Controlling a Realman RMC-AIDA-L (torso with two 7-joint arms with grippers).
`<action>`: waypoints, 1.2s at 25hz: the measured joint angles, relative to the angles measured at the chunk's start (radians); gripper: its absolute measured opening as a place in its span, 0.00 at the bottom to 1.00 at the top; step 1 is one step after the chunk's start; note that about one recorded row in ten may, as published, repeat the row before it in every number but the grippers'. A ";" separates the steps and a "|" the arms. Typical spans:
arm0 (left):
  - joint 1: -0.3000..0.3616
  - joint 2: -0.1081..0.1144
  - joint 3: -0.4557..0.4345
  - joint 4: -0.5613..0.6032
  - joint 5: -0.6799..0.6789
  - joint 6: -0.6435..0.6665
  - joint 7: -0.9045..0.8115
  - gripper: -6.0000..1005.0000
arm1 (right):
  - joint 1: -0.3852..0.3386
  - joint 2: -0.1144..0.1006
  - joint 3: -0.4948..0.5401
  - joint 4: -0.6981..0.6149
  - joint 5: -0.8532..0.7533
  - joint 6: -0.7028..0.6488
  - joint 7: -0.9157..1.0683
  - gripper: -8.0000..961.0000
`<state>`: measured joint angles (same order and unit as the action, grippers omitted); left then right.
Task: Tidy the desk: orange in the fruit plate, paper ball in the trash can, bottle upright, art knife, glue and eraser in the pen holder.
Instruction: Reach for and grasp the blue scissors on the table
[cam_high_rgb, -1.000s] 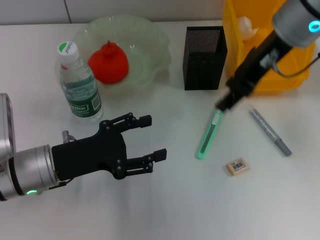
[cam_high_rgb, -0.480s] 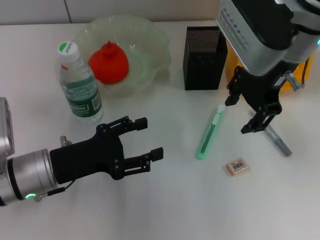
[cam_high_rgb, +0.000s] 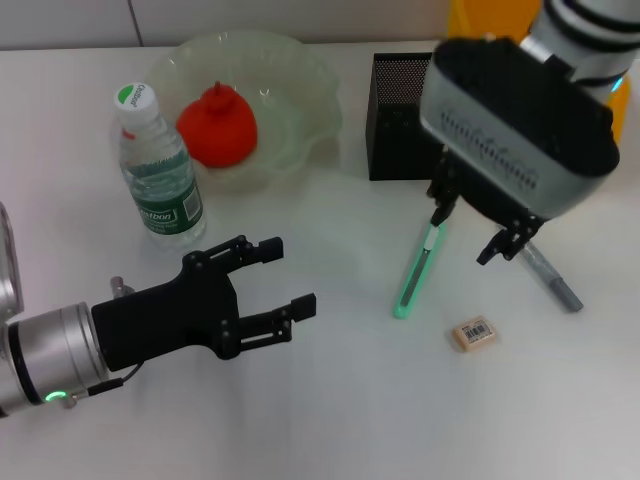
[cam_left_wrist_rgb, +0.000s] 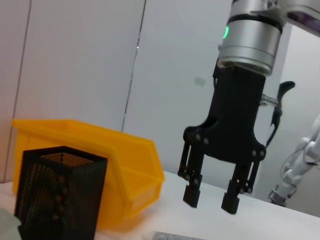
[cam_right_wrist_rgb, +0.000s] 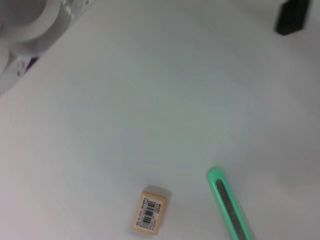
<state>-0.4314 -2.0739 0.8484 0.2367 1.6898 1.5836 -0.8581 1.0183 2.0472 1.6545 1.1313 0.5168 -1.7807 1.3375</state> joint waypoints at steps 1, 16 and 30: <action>0.000 0.000 -0.004 0.000 -0.001 -0.008 -0.007 0.81 | -0.001 0.000 -0.016 -0.009 0.006 0.020 -0.023 0.64; 0.054 0.004 -0.026 0.008 0.013 -0.013 -0.007 0.81 | 0.017 0.015 -0.168 -0.209 0.026 0.306 -0.208 0.55; 0.065 0.006 -0.018 0.026 0.025 -0.024 0.006 0.81 | 0.036 0.026 -0.205 -0.304 0.037 0.366 -0.263 0.49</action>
<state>-0.3664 -2.0678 0.8300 0.2626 1.7151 1.5594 -0.8518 1.0544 2.0728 1.4495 0.8271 0.5541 -1.4146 1.0743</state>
